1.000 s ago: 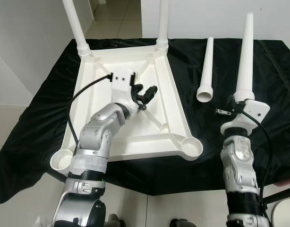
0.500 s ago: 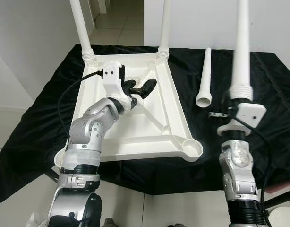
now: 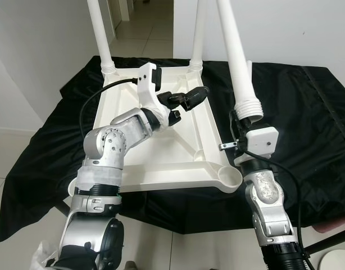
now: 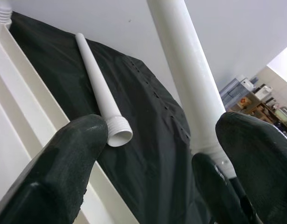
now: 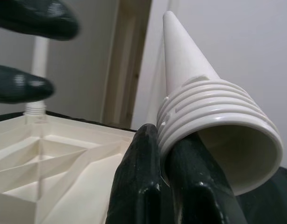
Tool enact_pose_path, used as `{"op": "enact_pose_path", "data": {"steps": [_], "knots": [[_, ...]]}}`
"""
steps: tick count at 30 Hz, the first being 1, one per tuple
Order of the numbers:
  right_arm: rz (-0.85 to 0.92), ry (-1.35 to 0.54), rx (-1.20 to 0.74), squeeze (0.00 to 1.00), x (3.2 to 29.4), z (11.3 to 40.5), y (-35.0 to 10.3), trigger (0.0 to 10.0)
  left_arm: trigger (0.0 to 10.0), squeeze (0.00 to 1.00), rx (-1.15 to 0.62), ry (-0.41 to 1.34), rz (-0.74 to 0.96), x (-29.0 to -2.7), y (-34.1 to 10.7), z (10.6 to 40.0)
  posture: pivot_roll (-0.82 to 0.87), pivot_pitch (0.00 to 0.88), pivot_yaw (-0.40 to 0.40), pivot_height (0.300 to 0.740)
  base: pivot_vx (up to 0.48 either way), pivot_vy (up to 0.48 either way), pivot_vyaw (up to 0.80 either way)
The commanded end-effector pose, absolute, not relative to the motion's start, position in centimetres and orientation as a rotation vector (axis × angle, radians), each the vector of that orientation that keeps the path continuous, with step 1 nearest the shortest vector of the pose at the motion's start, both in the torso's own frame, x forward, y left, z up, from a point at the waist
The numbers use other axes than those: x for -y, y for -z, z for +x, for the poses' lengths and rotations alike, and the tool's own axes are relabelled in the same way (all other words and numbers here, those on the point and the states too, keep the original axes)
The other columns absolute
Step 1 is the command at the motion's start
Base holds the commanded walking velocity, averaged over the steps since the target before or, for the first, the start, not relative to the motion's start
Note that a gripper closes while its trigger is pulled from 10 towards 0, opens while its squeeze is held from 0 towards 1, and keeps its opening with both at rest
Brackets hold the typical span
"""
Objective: Building children table
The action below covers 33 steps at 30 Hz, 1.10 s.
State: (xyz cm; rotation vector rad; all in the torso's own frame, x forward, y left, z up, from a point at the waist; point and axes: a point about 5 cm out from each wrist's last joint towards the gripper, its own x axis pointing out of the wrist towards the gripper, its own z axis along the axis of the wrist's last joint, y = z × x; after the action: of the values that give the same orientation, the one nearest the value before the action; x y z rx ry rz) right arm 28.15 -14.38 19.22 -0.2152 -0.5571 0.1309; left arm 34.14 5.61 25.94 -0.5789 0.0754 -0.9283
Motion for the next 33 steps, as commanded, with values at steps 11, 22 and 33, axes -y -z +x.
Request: {"op": "enact_pose_path", "data": {"steps": [11, 22, 33], "knots": [[-0.298, -0.386, 0.617, 0.00, 9.6, 27.3, -18.8, 10.0, 10.0, 0.00, -0.066, 1.235, -0.588, -3.4, -27.8, 34.3, -0.02, 0.006, 0.055, 0.740, 0.000, 0.000, 0.00], [-0.552, -0.359, 0.687, 0.00, 10.6, 25.9, -16.9, 10.0, 10.0, 0.00, -0.079, 1.181, -0.713, -4.7, -29.8, 36.5, -0.03, 0.028, 0.049, 0.740, 0.000, 0.000, 0.00], [-0.759, -0.310, 0.739, 0.00, 12.4, 24.2, -15.1, 10.0, 10.0, 0.00, -0.087, 1.022, -0.816, -7.4, -31.5, 39.0, -0.03, 0.044, 0.043, 0.740, 0.000, 0.000, 0.00]]}}
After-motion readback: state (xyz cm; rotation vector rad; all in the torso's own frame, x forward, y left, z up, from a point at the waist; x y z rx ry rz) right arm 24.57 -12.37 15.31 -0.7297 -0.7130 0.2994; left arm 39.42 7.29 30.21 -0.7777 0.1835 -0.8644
